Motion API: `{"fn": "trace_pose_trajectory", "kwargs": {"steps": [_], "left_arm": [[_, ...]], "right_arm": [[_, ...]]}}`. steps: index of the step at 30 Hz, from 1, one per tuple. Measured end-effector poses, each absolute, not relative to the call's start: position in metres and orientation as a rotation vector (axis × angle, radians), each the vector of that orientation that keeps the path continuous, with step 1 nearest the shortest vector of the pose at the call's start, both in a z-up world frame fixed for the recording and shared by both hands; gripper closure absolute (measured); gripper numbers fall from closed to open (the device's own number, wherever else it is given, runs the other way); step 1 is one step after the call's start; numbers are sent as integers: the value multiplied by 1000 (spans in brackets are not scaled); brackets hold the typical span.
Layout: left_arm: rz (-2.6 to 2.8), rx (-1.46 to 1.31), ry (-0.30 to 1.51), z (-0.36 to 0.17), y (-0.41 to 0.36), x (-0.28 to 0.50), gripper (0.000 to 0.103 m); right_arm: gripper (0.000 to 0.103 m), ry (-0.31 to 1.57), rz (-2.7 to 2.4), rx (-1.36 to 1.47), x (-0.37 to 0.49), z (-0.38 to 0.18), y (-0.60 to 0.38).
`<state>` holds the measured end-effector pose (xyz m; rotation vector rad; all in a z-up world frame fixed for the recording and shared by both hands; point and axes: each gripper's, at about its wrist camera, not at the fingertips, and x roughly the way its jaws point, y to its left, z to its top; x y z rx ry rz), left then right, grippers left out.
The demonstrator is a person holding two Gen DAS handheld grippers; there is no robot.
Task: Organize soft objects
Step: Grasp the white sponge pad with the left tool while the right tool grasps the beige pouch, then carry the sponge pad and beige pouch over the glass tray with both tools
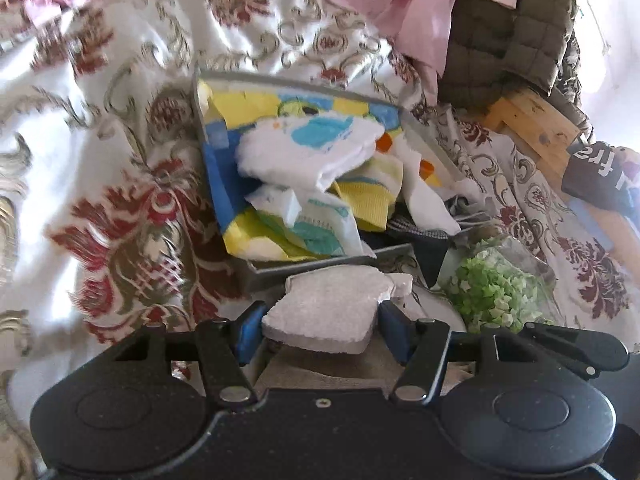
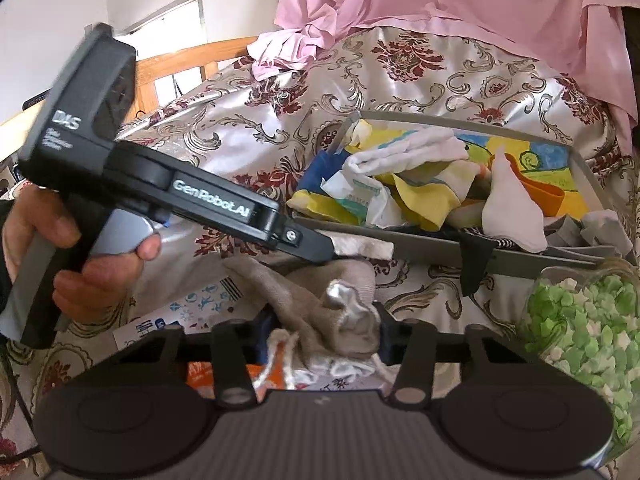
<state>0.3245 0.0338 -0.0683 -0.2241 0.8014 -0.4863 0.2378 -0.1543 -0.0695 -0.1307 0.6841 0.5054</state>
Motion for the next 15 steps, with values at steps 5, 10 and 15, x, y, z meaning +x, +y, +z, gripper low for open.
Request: {"fn": "trace_pose_trajectory", "kwargs": {"steps": [5,10,15], "left_arm": [[-431,-106,701,-48,30,297,41],[-377,-70,634,-29,23,275,41],[-310,-46,558,-8,13,256,41]], "right_arm": [[57,666,481,-166,231,-65,-154],[58,636,454,-186,221,-56,-156],[58,599,400,-187,211,-45,-166]]}}
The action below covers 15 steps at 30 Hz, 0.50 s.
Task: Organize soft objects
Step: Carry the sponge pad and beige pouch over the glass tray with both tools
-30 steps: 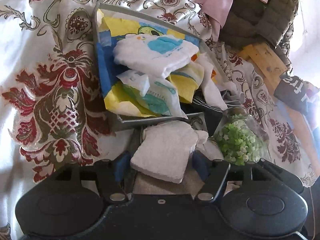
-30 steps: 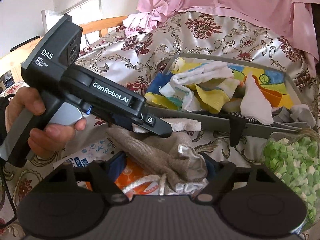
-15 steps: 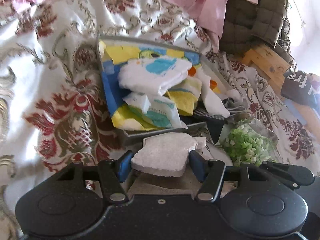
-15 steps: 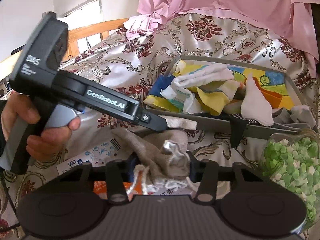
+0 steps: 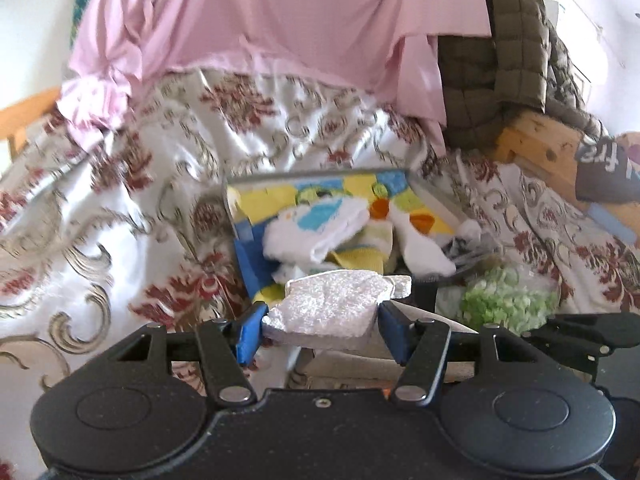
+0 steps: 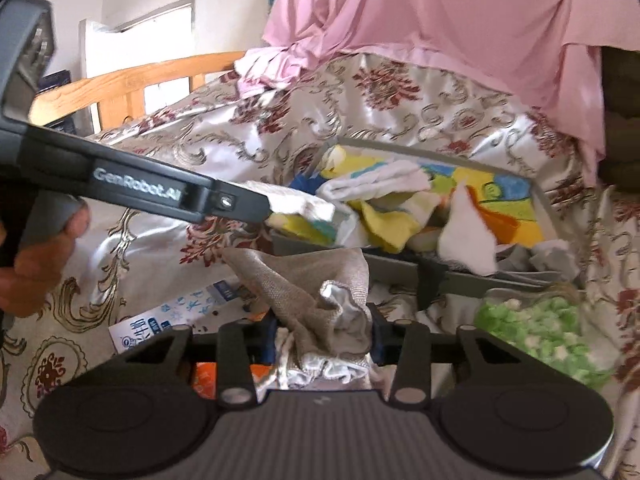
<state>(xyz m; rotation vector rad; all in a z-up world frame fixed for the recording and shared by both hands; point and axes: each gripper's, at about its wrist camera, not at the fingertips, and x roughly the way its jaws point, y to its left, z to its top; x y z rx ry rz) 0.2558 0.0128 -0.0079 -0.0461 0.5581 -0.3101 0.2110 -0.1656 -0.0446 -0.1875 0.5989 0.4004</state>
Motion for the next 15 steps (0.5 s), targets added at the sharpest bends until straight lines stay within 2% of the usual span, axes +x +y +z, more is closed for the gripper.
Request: {"fn": "trace_pose_trajectory", "kwargs": {"steps": [8,15], "left_arm": [[-227,-95,432,13,6,245,41],[-186,-168,401,31,4,294,41]], "right_arm": [[58,493,301,-122,210,-22,-187],[58,408,277,-12,259,-3,-210]]}}
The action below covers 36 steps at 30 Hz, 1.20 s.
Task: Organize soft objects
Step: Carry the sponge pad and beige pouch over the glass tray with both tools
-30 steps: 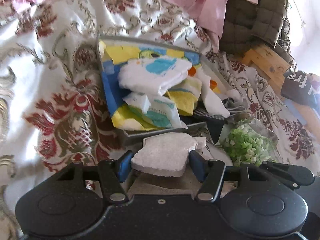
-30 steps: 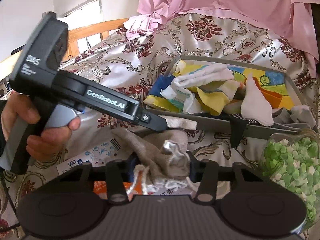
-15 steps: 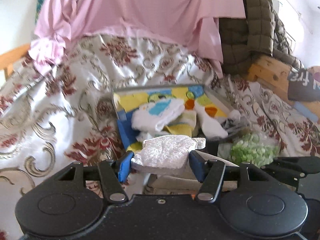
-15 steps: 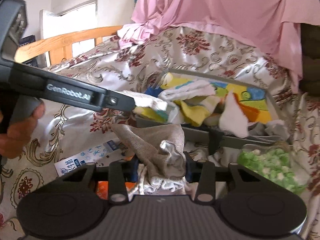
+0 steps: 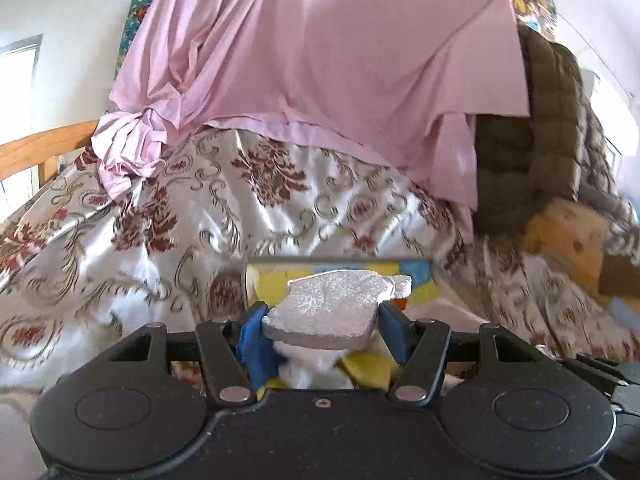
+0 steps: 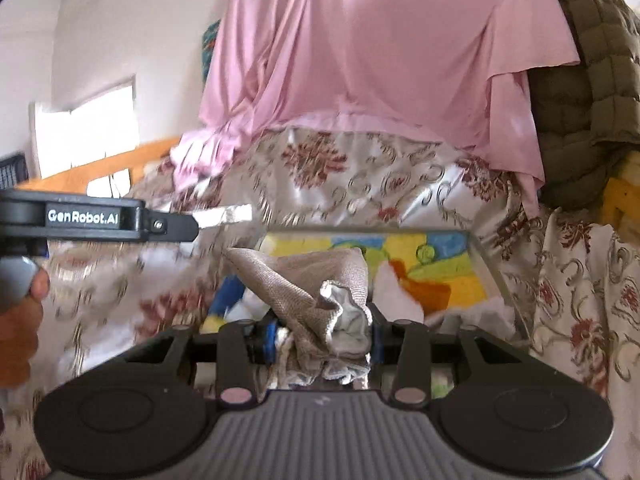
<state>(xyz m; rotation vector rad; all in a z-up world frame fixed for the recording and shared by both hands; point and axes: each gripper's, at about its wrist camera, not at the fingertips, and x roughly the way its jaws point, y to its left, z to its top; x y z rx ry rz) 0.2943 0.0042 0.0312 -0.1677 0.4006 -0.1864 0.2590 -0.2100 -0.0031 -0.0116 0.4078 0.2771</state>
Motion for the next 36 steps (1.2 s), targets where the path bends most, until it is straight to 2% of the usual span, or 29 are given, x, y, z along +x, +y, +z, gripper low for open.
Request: {"fn": "trace_pose_trajectory", "kwargs": {"steps": [8,17,24,36], "left_arm": [[-102,-114,395,26,-19,365,41],[-128,-87,523,5,-55,442,41],[-94,-114,593,-16,-75,463,41],[-47,-20,693,-22,-98,476,40]], "right_arm": [[58,345,199,99,340,8,-238],[58,408,100,284,393,-12,-264],[57,490,25,327,407,-29,-271],[54,592,-3,408,420,-53,-287]]}}
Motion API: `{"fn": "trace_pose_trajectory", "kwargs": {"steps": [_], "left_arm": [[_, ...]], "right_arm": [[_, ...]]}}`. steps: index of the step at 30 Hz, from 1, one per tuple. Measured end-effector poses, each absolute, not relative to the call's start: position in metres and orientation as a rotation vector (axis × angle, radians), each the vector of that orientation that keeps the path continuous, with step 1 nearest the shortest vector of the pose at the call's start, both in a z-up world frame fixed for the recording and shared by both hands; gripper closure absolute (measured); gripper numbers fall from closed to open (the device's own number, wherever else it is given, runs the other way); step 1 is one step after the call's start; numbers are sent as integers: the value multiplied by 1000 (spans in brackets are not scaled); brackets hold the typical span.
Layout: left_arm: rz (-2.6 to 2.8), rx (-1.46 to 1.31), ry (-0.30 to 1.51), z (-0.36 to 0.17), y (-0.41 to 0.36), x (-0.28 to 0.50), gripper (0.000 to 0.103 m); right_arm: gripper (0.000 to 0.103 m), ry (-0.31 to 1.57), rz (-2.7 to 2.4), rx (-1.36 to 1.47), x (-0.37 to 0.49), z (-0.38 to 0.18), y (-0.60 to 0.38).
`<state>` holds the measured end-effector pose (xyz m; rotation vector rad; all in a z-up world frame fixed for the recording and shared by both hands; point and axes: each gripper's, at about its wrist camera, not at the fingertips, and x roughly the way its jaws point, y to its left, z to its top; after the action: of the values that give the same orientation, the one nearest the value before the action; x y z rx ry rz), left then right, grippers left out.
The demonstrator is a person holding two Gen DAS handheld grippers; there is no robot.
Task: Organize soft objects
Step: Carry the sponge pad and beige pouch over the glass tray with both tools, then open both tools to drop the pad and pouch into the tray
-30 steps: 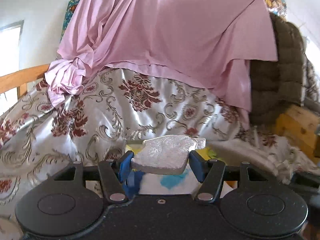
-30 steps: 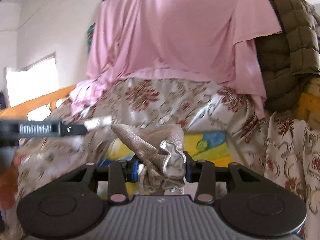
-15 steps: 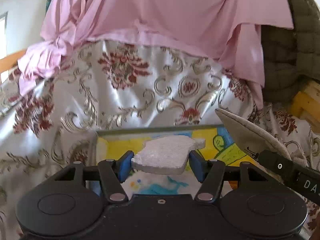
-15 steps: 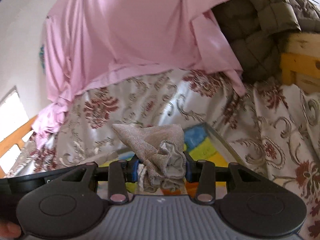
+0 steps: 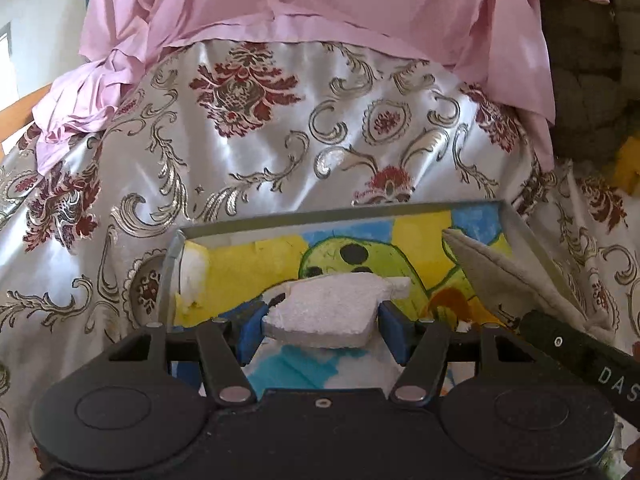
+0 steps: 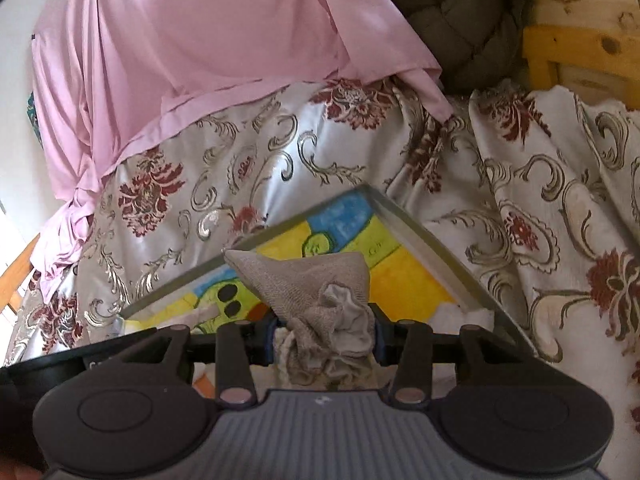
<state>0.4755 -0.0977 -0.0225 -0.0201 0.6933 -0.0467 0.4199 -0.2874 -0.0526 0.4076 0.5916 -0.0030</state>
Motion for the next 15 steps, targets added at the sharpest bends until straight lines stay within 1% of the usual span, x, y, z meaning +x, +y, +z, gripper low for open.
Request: {"fn": "trace_pose_trajectory", "kwargs": {"steps": [3,8,11,13,15], "left_arm": [[-32,-2,698,-23,-100,475,40],[-3,6,715,-20,-101,474,39],[12,4,728,-19,-100,472,35],[20,4,733,-18,-98,470,34],[32,0,737,-15,-96,469,31]], "right_arm": [[53,596,-6,411,420,-53,-288],[46,593,-11,402,418,-52,-289],[39,587,-16,386,415,-49,-288],[32,579,-3,385,413,-45,-289],[29,571,-2,384,411,-42,-290]]}}
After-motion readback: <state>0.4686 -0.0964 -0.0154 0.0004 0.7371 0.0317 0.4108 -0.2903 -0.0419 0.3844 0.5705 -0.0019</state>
